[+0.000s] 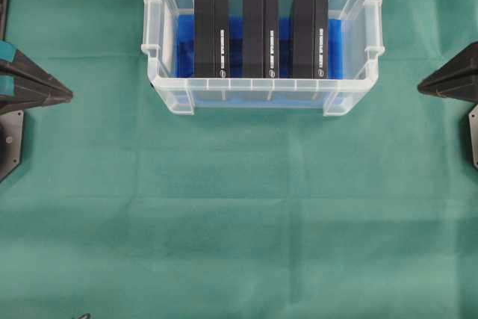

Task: Take out the box from the case.

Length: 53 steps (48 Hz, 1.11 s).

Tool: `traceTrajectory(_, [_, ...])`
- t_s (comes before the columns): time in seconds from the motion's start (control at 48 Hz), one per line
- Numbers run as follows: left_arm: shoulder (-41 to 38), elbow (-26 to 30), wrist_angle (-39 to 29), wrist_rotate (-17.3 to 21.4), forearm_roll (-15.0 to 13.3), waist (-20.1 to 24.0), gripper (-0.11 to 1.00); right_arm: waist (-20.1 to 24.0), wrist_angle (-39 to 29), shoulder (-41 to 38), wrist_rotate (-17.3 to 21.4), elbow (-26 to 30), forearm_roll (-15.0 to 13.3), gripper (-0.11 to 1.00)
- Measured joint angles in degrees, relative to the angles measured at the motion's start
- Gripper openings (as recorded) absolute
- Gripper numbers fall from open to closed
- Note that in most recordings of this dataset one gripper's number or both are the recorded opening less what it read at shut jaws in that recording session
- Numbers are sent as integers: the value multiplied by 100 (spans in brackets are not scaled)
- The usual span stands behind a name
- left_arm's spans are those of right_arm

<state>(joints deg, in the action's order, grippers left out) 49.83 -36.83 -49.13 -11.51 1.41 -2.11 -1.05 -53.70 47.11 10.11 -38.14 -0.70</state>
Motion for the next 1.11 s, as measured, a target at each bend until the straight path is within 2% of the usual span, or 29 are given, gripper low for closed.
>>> traceTrajectory(0.188, [-343, 536, -1582, -422, 0, -9, 0, 0, -1626, -589, 290, 466, -35, 1])
traceTrajectory(0.313, [-519, 765, -2232, -694, 0, -18, 0, 0, -2479, -896, 554, 677, -141, 1])
traceTrajectory(0.396, [-615, 844, -2496, -817, 0, -26, 0, 0, -2725, -1002, 615, 747, -264, 1])
traceTrajectory(0.584, [-677, 879, -2610, -826, 0, -26, 0, 0, -2760, -1072, 677, 835, -369, 1])
traceTrajectory(0.688, [-686, 879, -2619, -905, 0, -26, 0, 0, -2795, -1125, 949, 853, -369, 1])
traceTrajectory(0.813, [-712, 896, -2619, -1239, 0, -26, 0, 0, -2927, -1160, 1661, 853, -369, 1])
traceTrajectory(0.918, [-782, 905, -2663, -1837, 9, -26, 0, 0, -3103, -1160, 2575, 861, -378, 1])
traceTrajectory(1.043, [-853, 932, -2812, -2830, 0, -26, 0, 0, -3226, -1160, 3762, 861, -431, 1])
traceTrajectory(1.105, [-896, 967, -2909, -3551, 0, -35, 0, 0, -3234, -1151, 4333, 861, -439, 1])
